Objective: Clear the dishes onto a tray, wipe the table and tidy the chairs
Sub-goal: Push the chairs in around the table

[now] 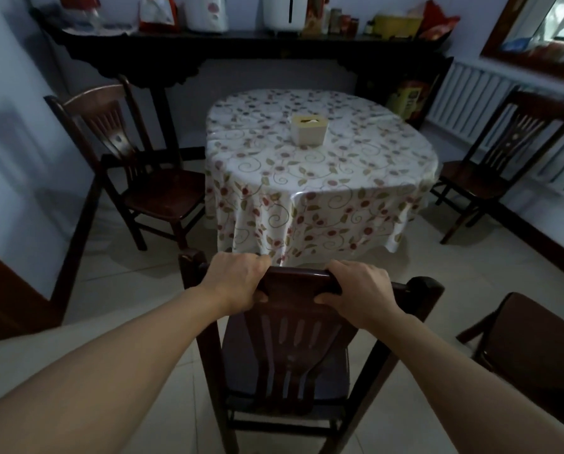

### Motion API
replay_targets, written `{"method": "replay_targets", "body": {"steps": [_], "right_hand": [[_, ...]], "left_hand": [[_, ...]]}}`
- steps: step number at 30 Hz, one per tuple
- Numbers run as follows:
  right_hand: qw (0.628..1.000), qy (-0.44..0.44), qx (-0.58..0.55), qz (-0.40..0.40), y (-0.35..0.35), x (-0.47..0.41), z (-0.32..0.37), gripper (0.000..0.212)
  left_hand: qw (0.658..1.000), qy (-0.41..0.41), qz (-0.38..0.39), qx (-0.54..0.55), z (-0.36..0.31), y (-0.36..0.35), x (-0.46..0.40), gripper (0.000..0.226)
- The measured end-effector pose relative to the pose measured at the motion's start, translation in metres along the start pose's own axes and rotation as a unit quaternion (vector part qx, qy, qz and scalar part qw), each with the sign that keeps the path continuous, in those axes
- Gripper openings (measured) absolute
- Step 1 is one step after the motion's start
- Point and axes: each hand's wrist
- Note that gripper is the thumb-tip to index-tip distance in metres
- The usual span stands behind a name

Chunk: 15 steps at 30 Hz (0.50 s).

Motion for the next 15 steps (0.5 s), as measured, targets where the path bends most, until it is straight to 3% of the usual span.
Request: {"method": "replay_targets", "body": {"steps": [7,15], "right_hand": [[0.999,-0.008,0.017,0.048,0.016,-0.113,-0.027,0.034],[0.997,0.011,0.049,0.050,0.016,-0.236,-0.060,0.039]], "left_hand": [[1.000,0.008,-0.020,0.017,0.047,0.004,-0.094,0.038],[0.999,0.018,-0.033,-0.004,0.096,0.005,-0.202,0.042]]}}
Point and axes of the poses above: each hand's wrist, its own x-axis away from the middle knuckle, its own y-axis out of the back of the hand, z = x × y, and after that the axes turned 10 degrees about -y, right-handed
